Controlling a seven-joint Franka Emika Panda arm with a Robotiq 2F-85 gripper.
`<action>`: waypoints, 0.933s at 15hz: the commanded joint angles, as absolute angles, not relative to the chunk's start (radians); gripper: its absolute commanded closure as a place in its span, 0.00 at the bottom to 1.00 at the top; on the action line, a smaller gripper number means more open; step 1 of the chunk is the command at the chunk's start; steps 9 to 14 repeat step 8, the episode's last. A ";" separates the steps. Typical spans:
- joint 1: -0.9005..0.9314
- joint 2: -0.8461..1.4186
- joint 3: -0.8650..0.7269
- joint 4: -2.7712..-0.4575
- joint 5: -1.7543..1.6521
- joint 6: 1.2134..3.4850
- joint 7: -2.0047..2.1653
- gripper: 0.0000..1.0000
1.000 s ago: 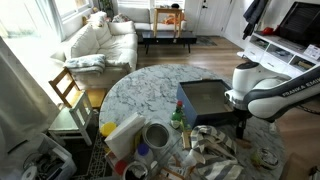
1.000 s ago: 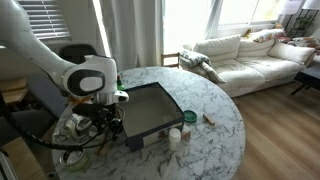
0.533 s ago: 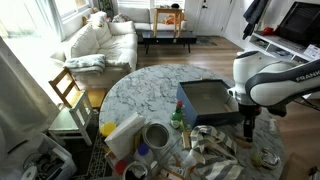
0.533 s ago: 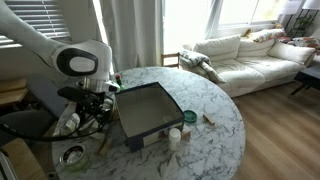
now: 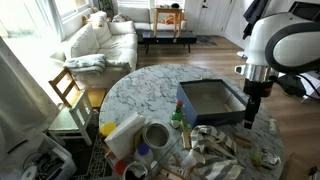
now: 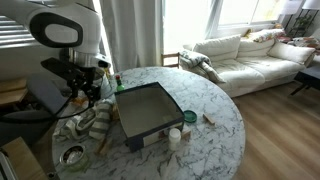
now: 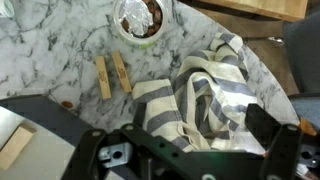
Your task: Pick up the striped towel from the blue box and put it on the table, unfold the striped towel, pick up the wooden blocks from the striped towel and put them on the table one by one
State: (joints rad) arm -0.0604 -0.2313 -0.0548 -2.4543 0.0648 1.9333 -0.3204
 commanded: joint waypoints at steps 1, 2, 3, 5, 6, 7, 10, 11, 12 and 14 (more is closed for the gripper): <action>-0.043 -0.332 -0.066 -2.457 0.083 1.911 -0.306 0.00; -0.040 -0.350 -0.072 -2.451 0.092 1.905 -0.320 0.00; -0.042 -0.356 -0.069 -2.449 0.076 1.916 -0.307 0.00; -0.039 -0.334 -0.070 -2.439 0.065 1.929 -0.314 0.00; -0.039 -0.344 -0.071 -2.439 0.065 1.929 -0.313 0.00; -0.039 -0.347 -0.071 -2.439 0.065 1.929 -0.313 0.00; -0.039 -0.347 -0.071 -2.439 0.065 1.929 -0.313 0.00; -0.039 -0.347 -0.071 -2.439 0.065 1.929 -0.313 0.00; -0.039 -0.347 -0.071 -2.439 0.065 1.929 -0.313 0.00; -0.039 -0.347 -0.071 -2.439 0.065 1.929 -0.313 0.00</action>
